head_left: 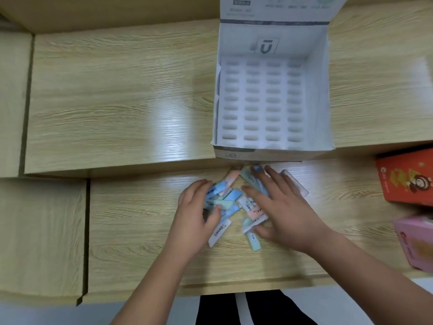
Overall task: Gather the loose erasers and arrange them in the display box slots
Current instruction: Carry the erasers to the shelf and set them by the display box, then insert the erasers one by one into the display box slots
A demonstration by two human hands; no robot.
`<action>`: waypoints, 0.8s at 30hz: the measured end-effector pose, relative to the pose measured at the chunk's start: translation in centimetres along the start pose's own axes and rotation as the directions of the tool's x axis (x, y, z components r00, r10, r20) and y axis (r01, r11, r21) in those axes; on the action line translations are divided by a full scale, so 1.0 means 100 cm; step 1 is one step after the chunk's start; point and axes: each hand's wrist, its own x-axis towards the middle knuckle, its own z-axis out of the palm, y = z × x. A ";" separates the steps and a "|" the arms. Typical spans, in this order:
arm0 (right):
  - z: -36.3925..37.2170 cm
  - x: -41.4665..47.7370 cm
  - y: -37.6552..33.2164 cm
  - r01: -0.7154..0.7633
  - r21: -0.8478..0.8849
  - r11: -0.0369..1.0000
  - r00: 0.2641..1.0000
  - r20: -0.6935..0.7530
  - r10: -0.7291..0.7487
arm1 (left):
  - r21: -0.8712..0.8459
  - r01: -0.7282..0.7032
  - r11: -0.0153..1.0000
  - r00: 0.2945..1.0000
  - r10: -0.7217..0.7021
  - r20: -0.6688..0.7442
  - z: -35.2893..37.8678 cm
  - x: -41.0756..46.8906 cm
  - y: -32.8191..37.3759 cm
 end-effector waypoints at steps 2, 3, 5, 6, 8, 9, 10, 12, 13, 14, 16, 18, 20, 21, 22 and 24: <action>0.002 0.010 -0.014 0.027 0.058 0.998 0.999 -0.035 -0.025 | 0.044 0.020 0.999 1.000 -0.020 -0.002 -0.003 0.005 -0.006; 0.004 0.016 -0.022 0.018 0.076 0.997 0.998 -0.066 -0.013 | 0.067 0.035 0.997 0.999 -0.036 0.005 -0.005 0.009 -0.008; 0.007 0.028 -0.039 -0.037 0.087 0.996 0.992 -0.118 0.047 | 0.111 0.040 0.993 0.999 -0.043 0.022 -0.008 0.017 -0.011; 0.009 0.033 -0.046 -0.071 0.079 0.994 0.988 -0.134 0.081 | 0.122 0.036 0.992 0.999 -0.040 0.027 -0.009 0.022 -0.011; 0.016 0.042 -0.058 -0.141 0.057 0.988 0.977 -0.154 0.149 | 0.135 0.040 0.990 0.999 -0.043 0.026 -0.013 0.030 -0.011; 0.019 0.046 -0.062 -0.178 0.041 0.983 0.971 -0.154 0.182 | 0.154 0.047 0.987 0.999 -0.051 0.018 -0.014 0.034 -0.010; 0.022 0.049 -0.063 -0.209 0.024 0.978 0.965 -0.155 0.210 | 0.179 0.063 0.982 0.998 -0.064 -0.001 -0.015 0.037 -0.008; 0.025 0.053 -0.063 -0.258 0.013 0.966 0.951 -0.170 0.257 | 0.221 0.117 0.968 0.993 -0.107 -0.056 -0.016 0.043 -0.005; 0.025 0.053 -0.062 -0.277 0.007 0.961 0.945 -0.181 0.274 | 0.223 0.149 0.963 0.988 -0.135 -0.079 -0.016 0.046 -0.002; 0.025 0.054 -0.060 -0.289 -0.001 0.957 0.940 -0.190 0.283 | 0.217 0.180 0.959 0.982 -0.163 -0.094 -0.016 0.048 0.000; 0.027 0.054 -0.054 -0.295 0.003 0.955 0.936 -0.199 0.290 | 0.211 0.199 0.957 0.977 -0.177 -0.117 -0.014 0.049 0.002; 0.028 0.056 -0.049 -0.283 0.023 0.959 0.940 -0.193 0.282 | 0.206 0.182 0.961 0.978 -0.156 -0.138 -0.012 0.049 0.003; 0.025 0.059 -0.047 -0.261 0.049 0.964 0.949 -0.170 0.266 | 0.184 0.200 0.962 0.973 -0.174 -0.150 -0.014 0.048 0.004; 0.021 0.058 -0.047 -0.254 0.082 0.964 0.951 -0.160 0.264 | 0.164 0.219 0.962 0.970 -0.197 -0.140 -0.015 0.048 0.003; 0.016 0.057 -0.047 -0.255 0.141 0.957 0.951 -0.143 0.274 | 0.138 0.243 0.960 0.967 -0.228 -0.114 -0.016 0.049 0.003; 0.002 0.052 -0.046 -0.274 0.327 0.904 0.943 -0.091 0.319 | 0.033 0.305 0.952 0.952 -0.304 -0.034 -0.021 0.050 0.001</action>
